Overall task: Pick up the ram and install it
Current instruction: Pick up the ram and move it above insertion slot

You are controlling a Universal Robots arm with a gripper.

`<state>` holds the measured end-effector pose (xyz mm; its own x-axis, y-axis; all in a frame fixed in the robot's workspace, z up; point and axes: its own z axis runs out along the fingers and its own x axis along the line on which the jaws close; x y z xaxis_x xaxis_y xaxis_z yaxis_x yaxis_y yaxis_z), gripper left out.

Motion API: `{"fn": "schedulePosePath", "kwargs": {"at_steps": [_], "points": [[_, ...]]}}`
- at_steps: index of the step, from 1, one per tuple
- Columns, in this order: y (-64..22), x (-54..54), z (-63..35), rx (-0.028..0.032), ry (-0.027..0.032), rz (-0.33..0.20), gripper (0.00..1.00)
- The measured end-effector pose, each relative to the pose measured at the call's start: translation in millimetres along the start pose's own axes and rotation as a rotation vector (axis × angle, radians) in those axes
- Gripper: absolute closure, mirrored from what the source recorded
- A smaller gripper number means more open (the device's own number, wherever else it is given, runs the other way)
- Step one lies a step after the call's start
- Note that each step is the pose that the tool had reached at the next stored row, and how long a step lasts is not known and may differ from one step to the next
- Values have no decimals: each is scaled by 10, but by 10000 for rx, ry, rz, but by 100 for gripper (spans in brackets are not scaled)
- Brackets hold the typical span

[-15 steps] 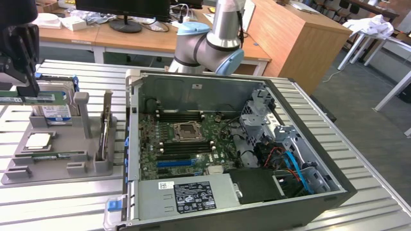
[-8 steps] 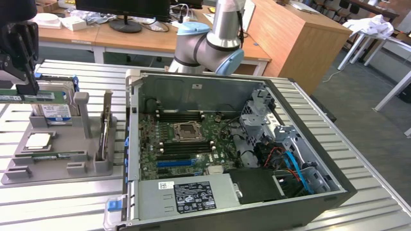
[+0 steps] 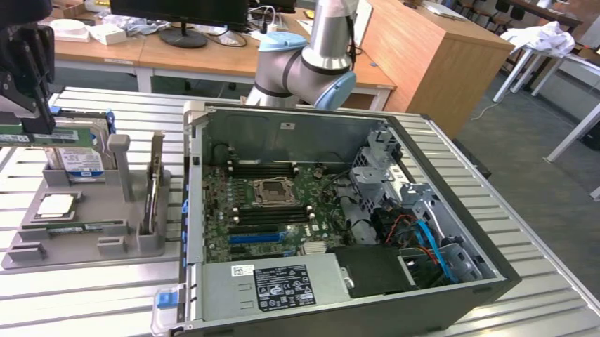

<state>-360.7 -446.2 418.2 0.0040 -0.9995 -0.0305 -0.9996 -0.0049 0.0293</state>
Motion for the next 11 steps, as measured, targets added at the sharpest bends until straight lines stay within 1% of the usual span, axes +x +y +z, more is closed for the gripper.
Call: {"fn": "schedulePosePath", "kwargs": {"at_steps": [11], "points": [[-8, 0, -12, -2, 2, -1, 89]]}}
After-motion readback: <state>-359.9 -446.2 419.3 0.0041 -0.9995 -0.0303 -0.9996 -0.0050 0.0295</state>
